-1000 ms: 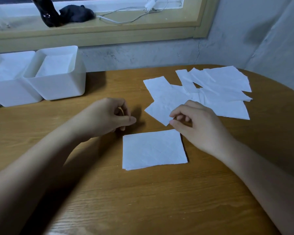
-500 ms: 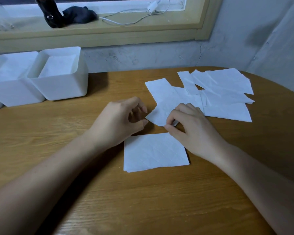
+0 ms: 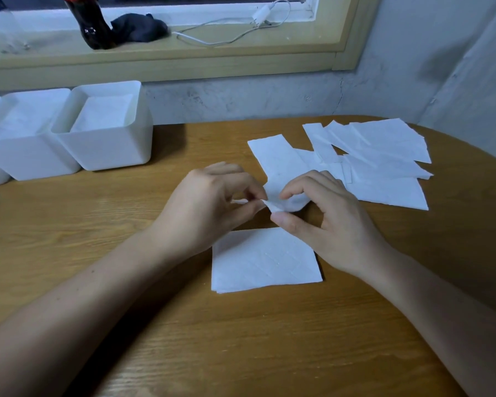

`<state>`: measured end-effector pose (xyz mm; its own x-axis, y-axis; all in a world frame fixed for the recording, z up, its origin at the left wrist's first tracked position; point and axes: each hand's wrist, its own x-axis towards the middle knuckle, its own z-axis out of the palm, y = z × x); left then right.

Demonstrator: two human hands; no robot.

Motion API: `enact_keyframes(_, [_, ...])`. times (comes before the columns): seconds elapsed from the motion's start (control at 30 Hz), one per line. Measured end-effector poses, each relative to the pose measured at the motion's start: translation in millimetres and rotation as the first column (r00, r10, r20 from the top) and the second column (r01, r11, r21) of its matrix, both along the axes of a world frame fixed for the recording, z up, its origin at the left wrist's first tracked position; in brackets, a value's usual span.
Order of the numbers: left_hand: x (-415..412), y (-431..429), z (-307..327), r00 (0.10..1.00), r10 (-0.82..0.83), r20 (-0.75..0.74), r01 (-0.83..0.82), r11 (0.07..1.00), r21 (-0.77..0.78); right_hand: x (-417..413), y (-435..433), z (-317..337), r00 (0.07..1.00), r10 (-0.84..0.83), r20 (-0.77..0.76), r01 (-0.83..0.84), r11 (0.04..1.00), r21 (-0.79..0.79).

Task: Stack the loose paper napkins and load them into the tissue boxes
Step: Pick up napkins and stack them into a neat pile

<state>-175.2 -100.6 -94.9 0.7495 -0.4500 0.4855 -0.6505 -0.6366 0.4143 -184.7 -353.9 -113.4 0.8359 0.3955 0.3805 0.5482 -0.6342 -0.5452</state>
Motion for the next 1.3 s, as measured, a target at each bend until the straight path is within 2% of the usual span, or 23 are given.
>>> enact_keyframes(0.07, [-1,3,5,0.997,0.017,-0.071,-0.023,0.996,-0.082,4,-5,-1,0.996,-0.063,-0.056,0.062,0.998,-0.029])
enact_keyframes(0.17, [0,6,12,0.976,0.048,-0.214,-0.099,0.967,-0.233,14,-13,-9,0.986,-0.161,-0.049,0.158,0.986,-0.05])
enact_keyframes(0.27, [3,11,16,0.945,0.027,-0.327,-0.155,0.915,-0.371,21,-18,-10,0.97,-0.201,-0.14,0.211,0.975,0.066])
enact_keyframes(0.4, [8,19,23,0.887,0.013,-0.462,-0.252,0.851,-0.46,17,-22,0,0.944,-0.112,-0.31,0.212,0.927,0.308])
enact_keyframes(0.5, [9,25,33,0.792,0.027,-0.609,-0.318,0.87,-0.376,11,-23,7,0.92,-0.014,-0.391,0.21,0.862,0.462])
enact_keyframes(0.57, [8,30,41,0.711,0.037,-0.702,-0.328,0.901,-0.284,7,-24,12,0.889,0.048,-0.455,0.209,0.842,0.497])
enact_keyframes(0.73, [4,36,55,0.544,0.079,-0.836,-0.154,0.988,-0.007,3,-30,23,0.743,0.107,-0.661,0.192,0.912,0.363])
enact_keyframes(0.87, [4,36,51,0.425,0.14,-0.894,-0.001,0.988,0.155,-1,-28,26,0.648,0.083,-0.757,0.13,0.967,0.217])
enact_keyframes(1.03, [6,32,39,0.369,0.217,-0.904,0.073,0.963,0.26,-4,-26,28,0.646,0.02,-0.763,0.096,0.99,0.107])
enact_keyframes(1.3, [8,28,36,0.367,0.267,-0.891,0.096,0.942,0.321,-10,-20,31,0.703,-0.047,-0.71,0.007,0.998,-0.058])
